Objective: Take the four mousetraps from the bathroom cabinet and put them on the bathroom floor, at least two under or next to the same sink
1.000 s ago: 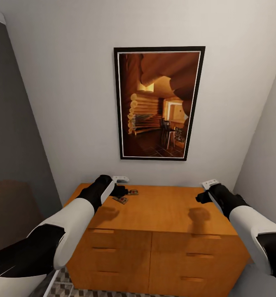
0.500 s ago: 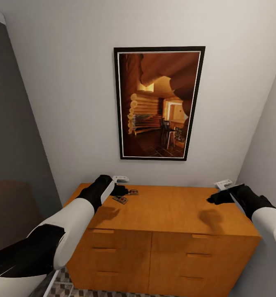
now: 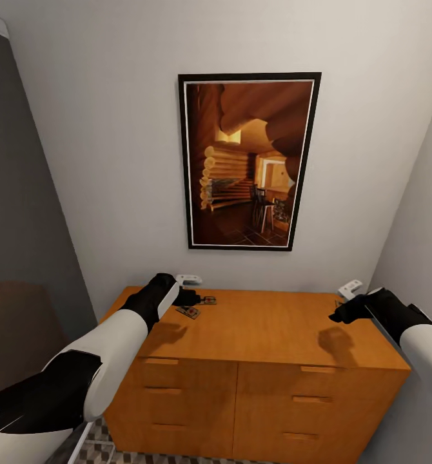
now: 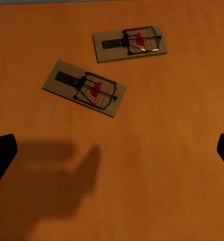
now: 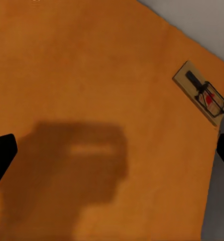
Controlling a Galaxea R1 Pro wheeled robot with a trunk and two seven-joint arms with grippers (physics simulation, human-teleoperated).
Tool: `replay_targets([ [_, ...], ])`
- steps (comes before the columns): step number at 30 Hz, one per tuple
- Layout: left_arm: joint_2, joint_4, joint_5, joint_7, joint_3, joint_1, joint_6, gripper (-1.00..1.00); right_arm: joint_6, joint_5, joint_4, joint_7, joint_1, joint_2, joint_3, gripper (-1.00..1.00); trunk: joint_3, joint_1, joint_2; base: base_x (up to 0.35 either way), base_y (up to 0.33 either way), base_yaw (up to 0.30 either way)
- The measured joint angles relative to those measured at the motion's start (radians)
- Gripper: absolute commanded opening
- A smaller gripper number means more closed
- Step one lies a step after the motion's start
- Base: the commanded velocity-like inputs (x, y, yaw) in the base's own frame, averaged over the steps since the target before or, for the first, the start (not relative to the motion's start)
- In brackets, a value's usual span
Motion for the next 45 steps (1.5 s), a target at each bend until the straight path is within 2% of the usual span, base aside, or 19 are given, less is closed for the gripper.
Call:
replay_targets([
  [3, 0.0, 0.0, -0.001, 0.0, 0.0, 0.0, 0.0, 1.0, -0.024, 0.004, 0.0, 0.014, 0.0, -0.001, 0.001, 1.0, 0.0, 0.0, 0.0, 0.0, 0.0, 0.0],
  [7, 0.0, 0.001, -0.001, 0.0, 0.0, 0.0, 0.0, 1.0, -0.097, 0.008, 0.001, 0.057, 0.0, -0.003, 0.002, 1.0, 0.0, 0.0, 0.0, 0.0, 0.0, 0.0],
  [10, 0.0, 0.001, -0.001, 0.0, 0.0, 0.0, 0.0, 1.0, -0.162, 0.011, 0.002, 0.113, 0.0, -0.005, 0.005, 1.0, 0.0, 0.0, 0.0, 0.0, 0.0, 0.0],
  [11, 0.0, 0.001, -0.001, 0.0, 0.0, 0.0, 0.0, 1.0, -0.195, 0.013, 0.004, 0.152, 0.0, -0.005, 0.006, 1.0, 0.0, 0.0, 0.0, 0.0, 0.0, 0.0],
  [15, 0.0, 0.001, -0.001, 0.0, -0.001, 0.0, 0.001, 1.0, -0.234, 0.028, 0.006, 0.215, 0.0, -0.006, 0.009, 1.0, 0.0, 0.0, 0.0, 0.0, 0.0, 0.0],
  [24, 0.0, 0.002, -0.001, -0.001, -0.001, 0.0, 0.002, 1.0, -0.258, 0.123, 0.007, 0.285, 0.0, -0.005, 0.011, 1.0, 0.0, 0.0, 0.0, 0.0, 0.0, 0.0],
  [28, 0.0, 0.003, -0.002, 0.0, -0.001, 0.0, 0.003, 1.0, -0.263, 0.166, 0.008, 0.344, 0.0, -0.004, 0.015, 1.0, 0.0, 0.0, 0.0, 0.0, 0.0, 0.0],
  [31, 0.0, 0.01, -0.002, 0.0, -0.001, 0.0, 0.003, 1.0, -0.28, 0.183, 0.008, 0.396, 0.0, -0.005, 0.017, 1.0, 0.0, 0.0, 0.0, 0.0, 0.0, 0.0],
  [33, 0.0, 0.021, -0.002, 0.0, -0.001, 0.0, 0.002, 1.0, -0.313, 0.19, 0.008, 0.433, 0.0, -0.015, 0.016, 1.0, 0.0, 0.0, 0.0, 0.0, 0.0, 0.0],
  [39, 0.0, 0.035, -0.001, -0.001, -0.001, 0.0, 0.001, 1.0, -0.356, 0.187, 0.008, 0.471, 0.0, -0.056, 0.014, 1.0, 0.0, 0.0, 0.0, 0.0, 0.0, 0.0],
  [43, 0.0, 0.038, 0.0, -0.001, -0.001, 0.0, 0.0, 1.0, -0.368, 0.185, 0.008, 0.501, 0.0, -0.069, 0.013, 1.0, 0.0, 0.0, 0.0, 0.0, 0.0, 0.0],
  [45, 0.0, 0.039, 0.0, -0.001, -0.001, 0.0, -0.001, 1.0, -0.372, 0.184, 0.008, 0.543, 0.0, -0.075, 0.01, 1.0, 0.0, 0.0, 0.0, 0.0, 0.0, 0.0],
])
